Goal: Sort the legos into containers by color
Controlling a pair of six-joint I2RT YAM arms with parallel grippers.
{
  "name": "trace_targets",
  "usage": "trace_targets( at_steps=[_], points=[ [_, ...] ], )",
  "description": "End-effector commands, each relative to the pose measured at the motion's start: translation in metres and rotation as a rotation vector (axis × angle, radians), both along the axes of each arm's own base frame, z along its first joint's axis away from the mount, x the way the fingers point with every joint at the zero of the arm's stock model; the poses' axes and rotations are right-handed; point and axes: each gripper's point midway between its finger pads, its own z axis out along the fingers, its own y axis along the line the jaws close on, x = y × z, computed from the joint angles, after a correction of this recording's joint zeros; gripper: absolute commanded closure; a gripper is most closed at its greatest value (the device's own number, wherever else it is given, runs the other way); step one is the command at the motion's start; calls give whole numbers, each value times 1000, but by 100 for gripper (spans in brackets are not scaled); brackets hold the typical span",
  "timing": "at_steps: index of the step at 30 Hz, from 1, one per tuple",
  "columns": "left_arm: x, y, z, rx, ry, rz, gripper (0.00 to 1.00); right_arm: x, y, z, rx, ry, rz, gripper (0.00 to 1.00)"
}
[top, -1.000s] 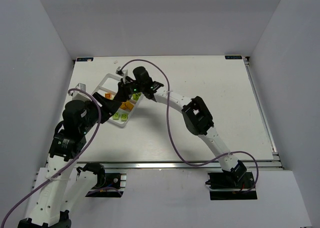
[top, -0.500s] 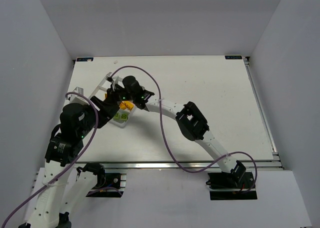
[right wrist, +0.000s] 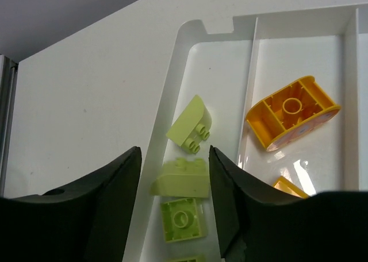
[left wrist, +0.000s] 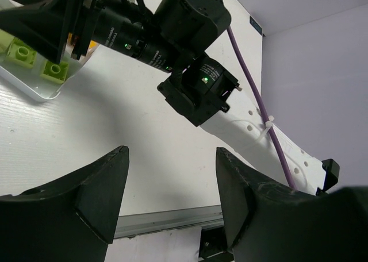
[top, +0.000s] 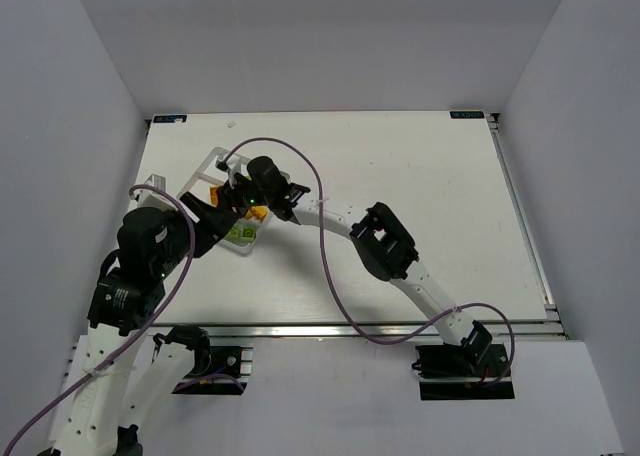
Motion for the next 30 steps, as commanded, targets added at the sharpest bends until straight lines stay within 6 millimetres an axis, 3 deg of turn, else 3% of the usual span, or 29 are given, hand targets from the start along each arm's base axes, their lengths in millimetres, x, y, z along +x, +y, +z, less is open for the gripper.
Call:
trace_targets(
  at_steps=[1,4,5,7,8,9,10,11,13,14,16,17,20,21,23,24,26,30],
  points=[
    [-7,-2,17,-15,-52,-19,28,0,-2,39,34,-80,15,40],
    [-6,0,19,-25,-67,-10,28,5,-12,58,32,-111,11,38],
    [-6,-1,18,-29,-69,-14,28,5,-16,80,49,-136,11,34],
    [-7,-2,21,-34,-90,-20,28,18,-35,94,19,-135,-15,32],
    [-6,-3,20,-34,-92,-27,28,29,-50,118,29,-144,-42,28],
    [-6,-3,22,-33,-102,-30,27,28,-64,112,-33,-96,-48,23],
    [-5,-4,23,-28,-112,-34,25,49,-88,121,-48,-86,-89,18],
    [-4,-4,24,-27,-121,-39,24,48,-105,147,-35,-90,-85,11],
    [-3,-5,26,-24,-138,-44,16,45,-137,148,-106,-39,-94,11],
    [-1,-5,26,-23,-145,-45,12,58,-169,165,-115,-44,-142,11],
    [1,-8,27,-21,-168,-63,6,59,-213,170,-225,-74,-209,11],
    [3,-9,28,-22,-177,-66,2,70,-234,163,-309,-98,-302,11],
    [9,-13,27,-28,-196,-82,2,68,-287,166,-477,-171,-434,11],
    [11,-14,25,-27,-196,-87,2,66,-302,152,-531,-157,-458,11],
    [19,-19,23,-20,-209,-110,2,58,-323,167,-546,-219,-498,11],
    [22,-22,23,-15,-213,-125,2,54,-335,149,-582,-198,-495,11],
    [33,-28,23,6,-213,-157,2,45,-347,162,-555,-220,-510,11],
    [48,-36,31,31,-246,-201,2,32,-359,164,-526,-185,-553,11]
  ],
)
